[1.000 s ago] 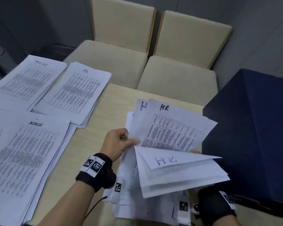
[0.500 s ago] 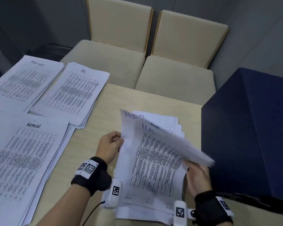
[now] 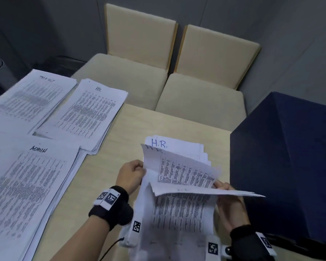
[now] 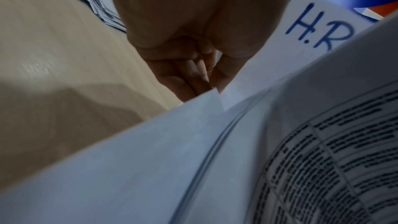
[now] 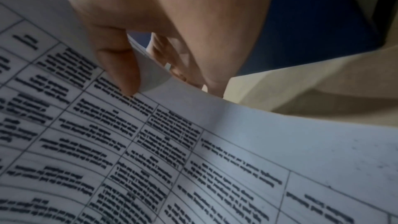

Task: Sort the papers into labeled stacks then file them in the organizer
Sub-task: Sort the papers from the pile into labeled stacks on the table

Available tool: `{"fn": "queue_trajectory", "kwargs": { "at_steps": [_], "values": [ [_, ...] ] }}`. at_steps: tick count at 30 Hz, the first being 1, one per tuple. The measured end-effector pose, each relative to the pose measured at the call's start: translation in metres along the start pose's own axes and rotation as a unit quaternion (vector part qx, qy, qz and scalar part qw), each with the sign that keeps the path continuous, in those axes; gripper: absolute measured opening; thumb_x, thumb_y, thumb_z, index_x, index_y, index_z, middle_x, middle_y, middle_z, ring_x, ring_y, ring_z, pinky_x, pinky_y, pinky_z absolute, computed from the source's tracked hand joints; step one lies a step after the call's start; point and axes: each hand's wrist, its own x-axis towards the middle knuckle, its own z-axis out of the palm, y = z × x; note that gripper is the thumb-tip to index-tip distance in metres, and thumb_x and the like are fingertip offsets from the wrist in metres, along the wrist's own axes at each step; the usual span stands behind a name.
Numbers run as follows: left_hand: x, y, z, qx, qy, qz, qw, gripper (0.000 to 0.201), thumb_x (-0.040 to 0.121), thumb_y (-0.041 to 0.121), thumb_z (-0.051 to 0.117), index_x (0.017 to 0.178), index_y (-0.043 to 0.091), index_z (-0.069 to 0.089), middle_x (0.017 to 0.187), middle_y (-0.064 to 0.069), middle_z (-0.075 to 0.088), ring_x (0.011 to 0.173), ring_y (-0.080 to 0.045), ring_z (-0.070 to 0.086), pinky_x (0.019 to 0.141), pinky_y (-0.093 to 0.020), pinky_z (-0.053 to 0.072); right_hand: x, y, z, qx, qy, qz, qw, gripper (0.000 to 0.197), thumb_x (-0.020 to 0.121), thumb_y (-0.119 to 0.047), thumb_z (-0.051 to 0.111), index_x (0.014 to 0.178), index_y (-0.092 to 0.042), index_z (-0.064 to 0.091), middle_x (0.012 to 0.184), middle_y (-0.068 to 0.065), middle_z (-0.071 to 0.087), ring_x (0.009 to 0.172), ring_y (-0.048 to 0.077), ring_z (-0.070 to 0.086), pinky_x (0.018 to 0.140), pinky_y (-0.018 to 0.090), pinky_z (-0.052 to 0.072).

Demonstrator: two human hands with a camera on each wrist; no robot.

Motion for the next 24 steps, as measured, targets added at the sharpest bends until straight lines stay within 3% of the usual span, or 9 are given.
{"fn": "queue_trajectory", "kwargs": {
  "at_steps": [2, 4, 6, 9, 11, 14, 16, 22, 24],
  "values": [
    [-0.005, 0.002, 0.0, 0.013, -0.009, -0.007, 1.0, 0.018, 0.069, 0.016, 0.054, 0.053, 0.024, 0.055, 0.047, 0.009, 0.042, 0.051, -0.017, 0.036, 0.058, -0.027, 0.031, -0.001, 0.004, -0.003, 0.004, -0.022, 0.022, 0.999, 0.006, 0.071, -0.007, 0.057, 0.068, -0.002, 0.058, 0.118, 0.012, 0.07, 0.108, 0.025, 0.067, 0.091, 0.039, 0.043],
    [-0.011, 0.006, 0.003, -0.024, -0.032, -0.011, 0.999, 0.022, 0.079, 0.009, 0.058, 0.061, 0.022, 0.06, 0.046, 0.01, 0.042, 0.046, -0.011, 0.038, 0.055, -0.022, 0.032, -0.001, 0.003, -0.005, -0.039, -0.025, 0.044, 0.998, 0.026, 0.052, -0.022, 0.067, 0.067, -0.001, 0.064, 0.09, 0.008, 0.073, 0.079, 0.024, 0.069, 0.07, 0.029, 0.052],
    [-0.017, 0.011, 0.006, -0.086, -0.072, -0.011, 0.994, 0.022, 0.089, -0.005, 0.056, 0.074, 0.01, 0.063, 0.053, 0.01, 0.055, 0.049, -0.006, 0.048, 0.054, -0.019, 0.038, 0.0, -0.004, -0.003, -0.112, 0.002, 0.078, 0.991, 0.019, 0.042, -0.021, 0.072, 0.057, -0.01, 0.065, 0.067, 0.008, 0.062, 0.06, 0.025, 0.058, 0.054, 0.023, 0.047],
    [-0.012, 0.008, 0.008, -0.11, -0.055, -0.025, 0.992, 0.016, 0.088, 0.009, 0.057, 0.084, 0.006, 0.071, 0.083, -0.001, 0.072, 0.077, -0.017, 0.065, 0.074, -0.031, 0.049, 0.001, -0.004, -0.006, -0.124, 0.022, 0.078, 0.989, 0.015, 0.07, -0.003, 0.062, 0.057, -0.011, 0.062, 0.062, 0.006, 0.061, 0.053, 0.02, 0.058, 0.048, 0.021, 0.048],
    [0.002, -0.005, 0.007, 0.022, 0.027, -0.018, 0.999, 0.022, 0.084, 0.033, 0.059, 0.087, 0.014, 0.07, 0.094, -0.001, 0.071, 0.089, -0.022, 0.065, 0.081, -0.036, 0.049, 0.001, -0.004, -0.005, -0.102, 0.046, 0.007, 0.994, 0.04, 0.079, 0.007, 0.044, 0.053, -0.015, 0.064, 0.062, 0.002, 0.062, 0.053, 0.015, 0.058, 0.049, 0.019, 0.048],
    [0.012, -0.018, 0.01, 0.276, 0.076, -0.049, 0.957, 0.033, 0.082, 0.043, 0.068, 0.091, 0.015, 0.053, 0.088, -0.001, 0.062, 0.081, -0.024, 0.059, 0.068, -0.03, 0.04, -0.002, -0.004, -0.004, -0.119, 0.034, -0.033, 0.992, 0.052, 0.084, 0.014, 0.037, 0.054, -0.018, 0.065, 0.062, -0.003, 0.059, 0.053, 0.009, 0.053, 0.05, 0.016, 0.044],
    [0.009, -0.025, 0.017, 0.308, 0.077, -0.058, 0.946, 0.027, 0.081, 0.033, 0.067, 0.089, 0.014, 0.049, 0.085, -0.003, 0.06, 0.075, -0.024, 0.056, 0.062, -0.029, 0.038, 0.0, -0.004, -0.002, -0.154, 0.039, -0.052, 0.986, 0.045, 0.083, 0.016, 0.042, 0.059, -0.016, 0.062, 0.067, -0.001, 0.057, 0.058, 0.008, 0.053, 0.056, 0.019, 0.043],
    [0.004, -0.029, 0.026, 0.287, 0.11, 0.007, 0.951, 0.035, 0.082, 0.031, 0.07, 0.073, 0.016, 0.04, 0.059, 0.001, 0.045, 0.058, -0.025, 0.043, 0.05, -0.031, 0.027, 0.002, -0.007, -0.001, -0.177, 0.078, -0.068, 0.979, 0.037, 0.084, 0.023, 0.045, 0.071, -0.01, 0.056, 0.074, 0.002, 0.062, 0.07, 0.009, 0.057, 0.059, 0.013, 0.046],
    [0.006, -0.026, 0.02, 0.324, 0.103, 0.028, 0.94, 0.032, 0.088, 0.03, 0.063, 0.07, 0.015, 0.042, 0.059, -0.002, 0.046, 0.062, -0.029, 0.048, 0.051, -0.031, 0.03, 0.002, -0.009, -0.001, -0.15, 0.073, -0.061, 0.984, 0.024, 0.085, 0.016, 0.055, 0.087, -0.008, 0.058, 0.085, 0.007, 0.065, 0.087, 0.018, 0.06, 0.073, 0.018, 0.051]
  ]
}}
